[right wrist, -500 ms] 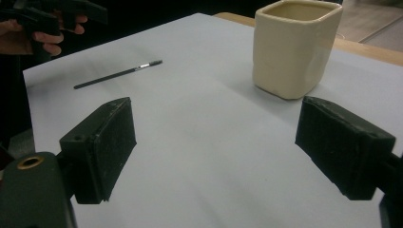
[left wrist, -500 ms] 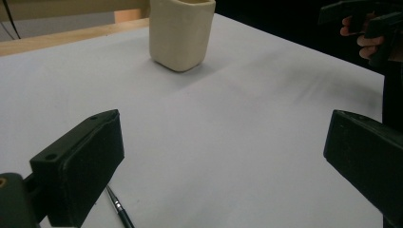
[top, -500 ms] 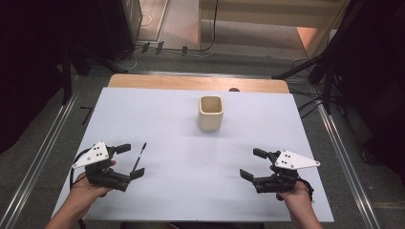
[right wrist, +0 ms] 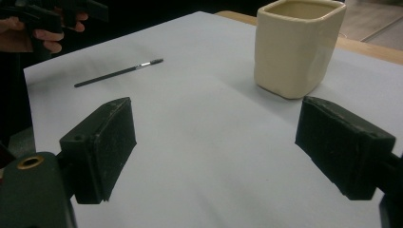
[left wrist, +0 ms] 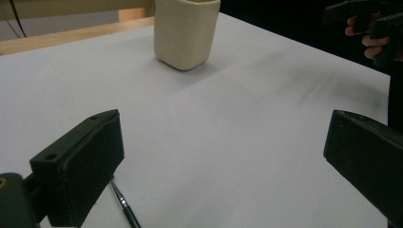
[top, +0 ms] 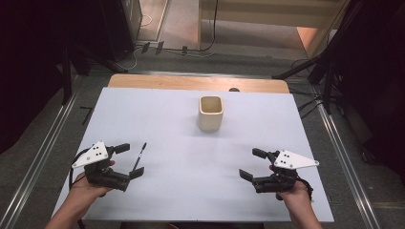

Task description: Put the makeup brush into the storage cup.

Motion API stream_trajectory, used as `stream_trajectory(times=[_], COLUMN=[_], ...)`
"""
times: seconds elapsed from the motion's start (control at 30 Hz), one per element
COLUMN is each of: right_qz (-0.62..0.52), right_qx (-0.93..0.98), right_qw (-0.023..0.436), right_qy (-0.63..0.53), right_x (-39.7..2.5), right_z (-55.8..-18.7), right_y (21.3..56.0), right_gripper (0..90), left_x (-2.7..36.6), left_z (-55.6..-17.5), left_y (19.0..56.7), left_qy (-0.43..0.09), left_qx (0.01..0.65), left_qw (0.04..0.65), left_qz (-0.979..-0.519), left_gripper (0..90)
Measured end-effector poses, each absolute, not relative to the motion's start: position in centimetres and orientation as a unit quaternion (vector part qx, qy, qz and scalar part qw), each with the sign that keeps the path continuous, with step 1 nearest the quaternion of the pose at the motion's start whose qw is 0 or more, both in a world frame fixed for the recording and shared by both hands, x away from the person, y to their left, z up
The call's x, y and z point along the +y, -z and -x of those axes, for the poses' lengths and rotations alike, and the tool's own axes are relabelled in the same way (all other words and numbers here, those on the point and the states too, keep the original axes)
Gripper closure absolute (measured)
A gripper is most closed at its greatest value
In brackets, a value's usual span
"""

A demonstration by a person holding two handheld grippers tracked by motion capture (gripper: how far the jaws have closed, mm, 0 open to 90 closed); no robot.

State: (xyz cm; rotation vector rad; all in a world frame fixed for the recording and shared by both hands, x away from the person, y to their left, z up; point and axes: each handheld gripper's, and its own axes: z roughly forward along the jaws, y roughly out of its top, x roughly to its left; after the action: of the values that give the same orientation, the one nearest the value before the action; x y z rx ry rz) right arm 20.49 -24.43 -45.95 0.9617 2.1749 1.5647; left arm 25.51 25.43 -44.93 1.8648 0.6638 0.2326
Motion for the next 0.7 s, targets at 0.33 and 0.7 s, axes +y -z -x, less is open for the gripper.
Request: stream_trajectory(times=[0.33, 0.7], right_qz=[-0.333, -0.335], right_qx=[0.757, 0.758], right_qw=[0.146, 0.149], right_qy=[-0.543, -0.539], right_x=[-24.39, -24.42], right_z=[-20.53, -20.52], right_y=[45.97, 45.98], right_gripper=[14.2, 14.2], left_x=[25.51, 25.71], left_z=[-25.52, -25.51], left_y=[44.86, 44.59], left_qy=[-0.103, -0.118], left_qx=[0.284, 0.302], left_qw=[0.542, 0.531], left_qz=[-0.784, -0.783], left_gripper=[0.0, 0.0])
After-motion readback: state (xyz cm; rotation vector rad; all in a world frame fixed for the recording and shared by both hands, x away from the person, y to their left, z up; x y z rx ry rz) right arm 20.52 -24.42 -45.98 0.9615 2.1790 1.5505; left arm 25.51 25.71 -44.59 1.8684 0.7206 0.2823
